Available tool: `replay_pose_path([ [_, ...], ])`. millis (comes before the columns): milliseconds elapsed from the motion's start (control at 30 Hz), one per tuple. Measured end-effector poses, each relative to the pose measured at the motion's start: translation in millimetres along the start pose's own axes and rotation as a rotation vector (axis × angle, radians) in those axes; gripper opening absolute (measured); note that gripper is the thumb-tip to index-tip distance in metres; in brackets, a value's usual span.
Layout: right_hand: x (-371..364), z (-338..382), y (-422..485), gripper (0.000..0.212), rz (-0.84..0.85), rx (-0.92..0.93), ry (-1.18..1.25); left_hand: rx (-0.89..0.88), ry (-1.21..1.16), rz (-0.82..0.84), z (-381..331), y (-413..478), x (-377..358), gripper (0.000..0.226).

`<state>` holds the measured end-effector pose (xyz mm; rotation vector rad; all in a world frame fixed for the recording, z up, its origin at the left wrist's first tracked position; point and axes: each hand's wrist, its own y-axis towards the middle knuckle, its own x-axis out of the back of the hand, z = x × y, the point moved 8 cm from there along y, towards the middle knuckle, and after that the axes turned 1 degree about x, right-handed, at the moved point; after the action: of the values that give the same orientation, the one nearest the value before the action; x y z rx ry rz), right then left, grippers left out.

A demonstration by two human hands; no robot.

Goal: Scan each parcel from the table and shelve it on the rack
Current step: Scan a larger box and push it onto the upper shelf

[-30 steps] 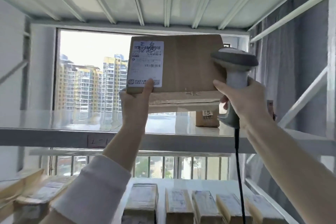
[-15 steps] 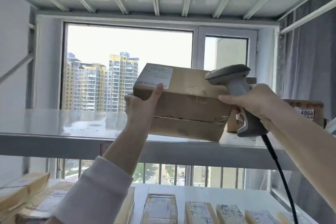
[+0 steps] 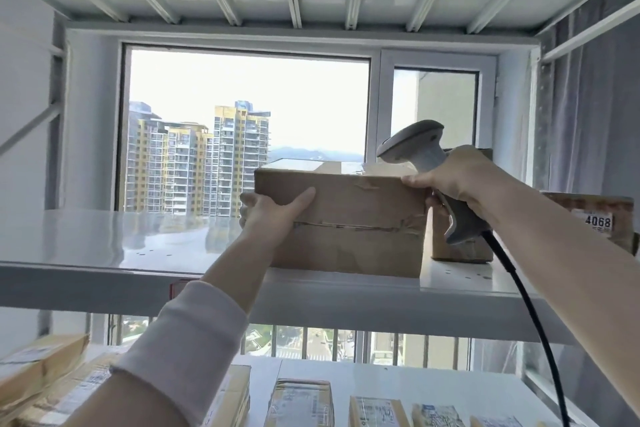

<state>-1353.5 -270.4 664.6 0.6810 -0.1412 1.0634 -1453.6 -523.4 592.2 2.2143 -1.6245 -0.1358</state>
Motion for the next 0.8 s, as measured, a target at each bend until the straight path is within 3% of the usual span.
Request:
replay_pose_path([
  [233,-5.8,-5.2,10.4,0.029,-0.032,0.015,-0.052,-0.006,0.055,0.003,8.1,9.8,-3.2,0.114],
  [500,10.6,-15.8,7.3,0.020,-0.059,-0.056,0.324,-0.147,0.152,0.022,-6.3,-0.8,0.9,0.119],
  [800,-6.1,-5.2,0.5,0.009,0.168,-0.085,0.495,-0.101,0.216,0.042,-10.5,3.7,-15.2,0.119],
])
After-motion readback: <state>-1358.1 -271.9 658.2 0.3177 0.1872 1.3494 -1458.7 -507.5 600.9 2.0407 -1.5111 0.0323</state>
